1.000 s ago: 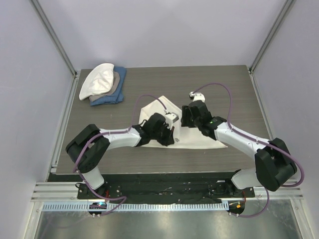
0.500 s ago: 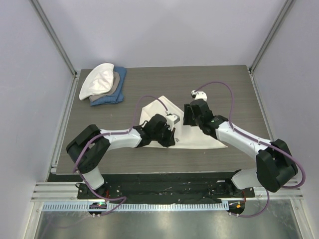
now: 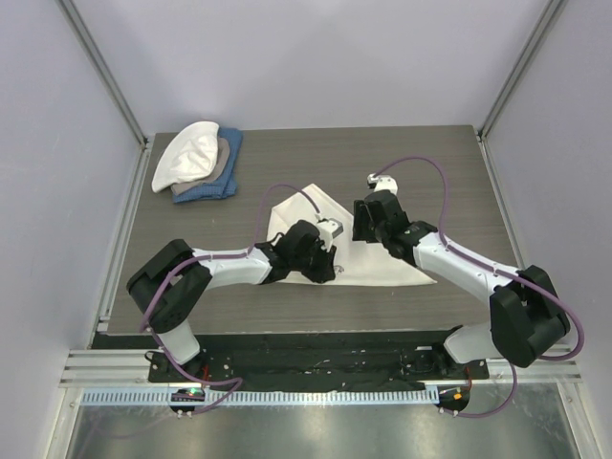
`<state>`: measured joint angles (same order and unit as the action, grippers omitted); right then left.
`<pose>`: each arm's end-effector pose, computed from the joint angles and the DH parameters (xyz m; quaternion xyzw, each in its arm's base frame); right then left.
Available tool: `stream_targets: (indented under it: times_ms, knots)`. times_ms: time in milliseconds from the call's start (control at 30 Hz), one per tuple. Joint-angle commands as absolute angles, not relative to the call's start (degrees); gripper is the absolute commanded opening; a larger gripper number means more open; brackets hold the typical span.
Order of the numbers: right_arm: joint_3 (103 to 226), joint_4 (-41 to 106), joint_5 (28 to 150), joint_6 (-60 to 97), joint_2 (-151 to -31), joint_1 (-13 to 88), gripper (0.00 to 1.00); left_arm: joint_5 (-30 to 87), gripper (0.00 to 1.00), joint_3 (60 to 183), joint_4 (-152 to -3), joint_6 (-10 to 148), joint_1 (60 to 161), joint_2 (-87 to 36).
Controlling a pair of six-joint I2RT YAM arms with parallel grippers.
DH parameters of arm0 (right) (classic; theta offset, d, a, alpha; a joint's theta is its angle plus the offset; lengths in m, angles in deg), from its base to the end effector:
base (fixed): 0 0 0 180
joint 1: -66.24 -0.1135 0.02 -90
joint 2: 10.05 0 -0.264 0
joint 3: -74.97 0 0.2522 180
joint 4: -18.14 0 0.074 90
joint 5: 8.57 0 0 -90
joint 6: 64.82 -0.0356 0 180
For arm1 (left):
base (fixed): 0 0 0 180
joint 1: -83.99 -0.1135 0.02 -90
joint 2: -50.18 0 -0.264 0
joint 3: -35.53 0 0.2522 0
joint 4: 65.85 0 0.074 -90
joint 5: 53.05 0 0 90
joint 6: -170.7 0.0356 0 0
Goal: Fold the napkin, place the utensils inside, and roll it up
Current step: Fold the napkin
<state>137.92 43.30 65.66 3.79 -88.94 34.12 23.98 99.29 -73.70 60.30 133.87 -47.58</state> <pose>0.2535 0.1477 0.2321 -0.0278 0.9031 0.0731 0.4223 0.2167 -0.2695 0.1615 0.2754 0.8656 -0.3176 0.2721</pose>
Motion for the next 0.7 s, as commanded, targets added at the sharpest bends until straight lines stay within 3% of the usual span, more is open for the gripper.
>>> stream_targets:
  times_ms: [0,333,500,667]
  knots:
    - [137.95,42.8,64.73,2.51,-87.75,34.69,0.62,26.32,0.25,102.02,-71.88,59.43,134.26,-47.99]
    - [135.84,50.61,64.73,-0.39,-81.33,38.55,0.64,28.41,0.76,105.36,-73.01,58.9,134.26,-46.86]
    - [133.12,54.75,67.27,-4.17,-78.08,43.91,0.65,38.69,0.87,109.49,-85.9,60.05,132.6,-36.5]
    - [129.61,60.28,72.8,-7.69,-72.91,53.48,0.66,47.47,1.0,110.37,-97.43,54.36,122.5,-26.04]
